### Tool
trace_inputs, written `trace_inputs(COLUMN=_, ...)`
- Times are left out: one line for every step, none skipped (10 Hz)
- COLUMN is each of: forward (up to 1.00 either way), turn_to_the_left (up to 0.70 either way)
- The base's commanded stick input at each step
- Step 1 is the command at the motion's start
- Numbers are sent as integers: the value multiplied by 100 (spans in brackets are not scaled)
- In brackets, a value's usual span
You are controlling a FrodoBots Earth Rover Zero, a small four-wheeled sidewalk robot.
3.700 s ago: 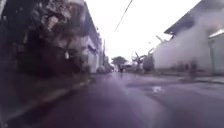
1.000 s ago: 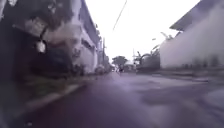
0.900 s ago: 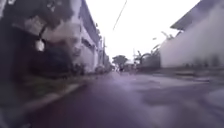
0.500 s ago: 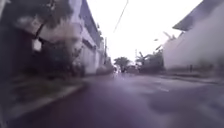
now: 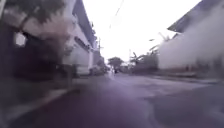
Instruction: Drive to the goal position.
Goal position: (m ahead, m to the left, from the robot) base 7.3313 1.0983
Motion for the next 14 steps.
trace_inputs(forward=70, turn_to_the_left=0)
trace_inputs(forward=70, turn_to_the_left=-9)
trace_inputs(forward=70, turn_to_the_left=-25)
trace_inputs(forward=70, turn_to_the_left=-35)
trace_inputs(forward=70, turn_to_the_left=-25)
trace_inputs(forward=70, turn_to_the_left=-12)
trace_inputs(forward=70, turn_to_the_left=0)
trace_inputs(forward=70, turn_to_the_left=0)
trace_inputs(forward=70, turn_to_the_left=0)
trace_inputs(forward=70, turn_to_the_left=0)
trace_inputs(forward=70, turn_to_the_left=0)
trace_inputs(forward=70, turn_to_the_left=0)
trace_inputs(forward=70, turn_to_the_left=0)
trace_inputs(forward=70, turn_to_the_left=0)
